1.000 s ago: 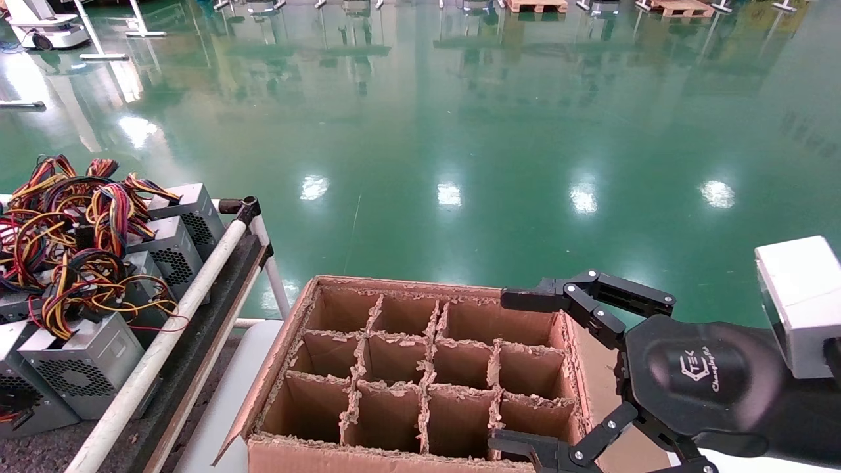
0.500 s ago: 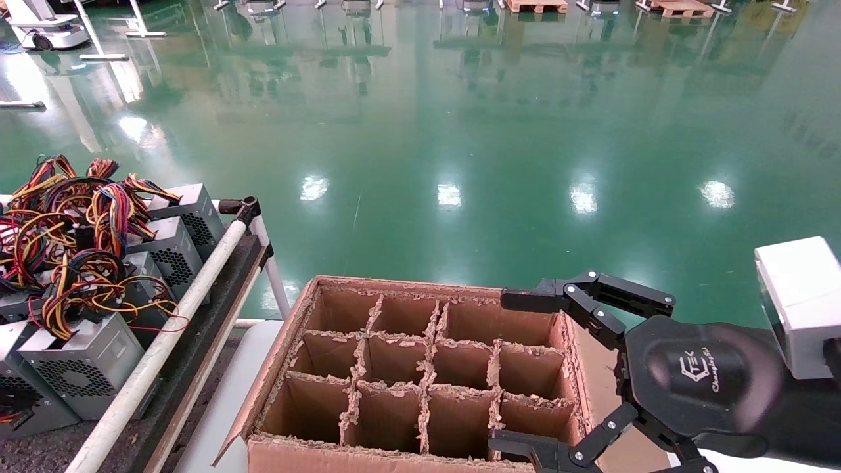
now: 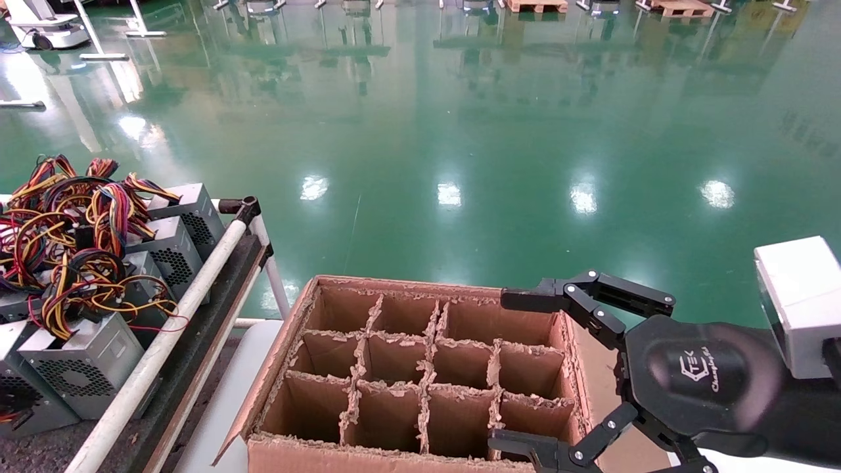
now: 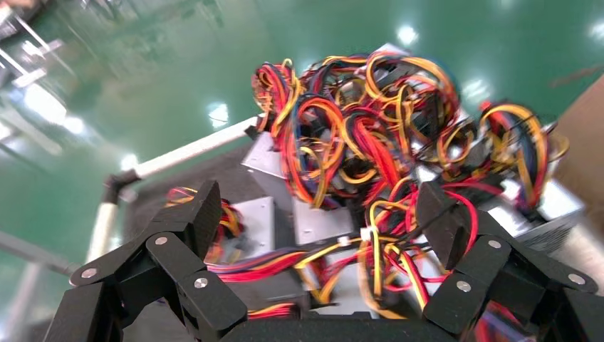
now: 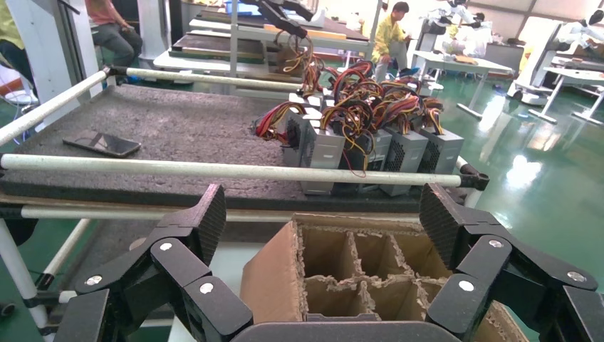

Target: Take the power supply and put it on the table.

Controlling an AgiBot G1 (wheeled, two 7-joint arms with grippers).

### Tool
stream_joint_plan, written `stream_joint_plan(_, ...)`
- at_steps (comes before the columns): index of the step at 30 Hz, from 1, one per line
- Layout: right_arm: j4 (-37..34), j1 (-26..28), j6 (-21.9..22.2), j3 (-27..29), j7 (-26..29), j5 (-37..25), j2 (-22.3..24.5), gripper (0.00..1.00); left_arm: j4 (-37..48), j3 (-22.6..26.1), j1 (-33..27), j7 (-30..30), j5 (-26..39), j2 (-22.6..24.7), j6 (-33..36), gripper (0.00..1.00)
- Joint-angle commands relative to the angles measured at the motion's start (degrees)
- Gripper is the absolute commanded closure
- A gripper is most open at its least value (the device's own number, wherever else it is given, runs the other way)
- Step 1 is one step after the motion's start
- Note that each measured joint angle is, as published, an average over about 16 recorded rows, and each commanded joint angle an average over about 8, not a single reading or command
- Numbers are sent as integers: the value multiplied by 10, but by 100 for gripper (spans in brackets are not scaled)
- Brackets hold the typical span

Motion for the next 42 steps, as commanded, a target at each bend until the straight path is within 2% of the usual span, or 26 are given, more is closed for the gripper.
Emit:
stream_joint_plan(1, 0, 0, 0, 0, 0, 0, 0, 0, 8, -4, 6, -22, -5, 1, 4, 0)
stream_joint_plan(8, 0, 0, 0, 0, 0, 0, 0, 0, -35, -6, 17, -69, -12, -19, 21, 0)
stream_joint_plan(14, 0, 0, 0, 0, 0, 0, 0, 0, -70, -18, 33, -166, -51, -42, 20, 0)
stream_joint_plan(19, 0, 0, 0, 0, 0, 0, 0, 0, -76, -26, 63, -233, -87, -50, 15, 0)
stream_joint_plan(25, 0, 0, 0, 0, 0, 0, 0, 0, -79, -35, 112, -269, -127, -48, 11, 0)
stream_joint_plan(29, 0, 0, 0, 0, 0, 0, 0, 0, -83, -34, 147, -221, -135, -43, -2, 0)
stream_joint_plan(35, 0, 0, 0, 0, 0, 0, 0, 0, -99, -16, 147, -52, -88, -41, -19, 0)
stream_joint_plan(39, 0, 0, 0, 0, 0, 0, 0, 0, -73, -20, 116, -42, -80, -33, -30, 0)
stream_joint_plan(42, 0, 0, 0, 0, 0, 0, 0, 0, -53, -25, 103, -64, -86, -28, -34, 0)
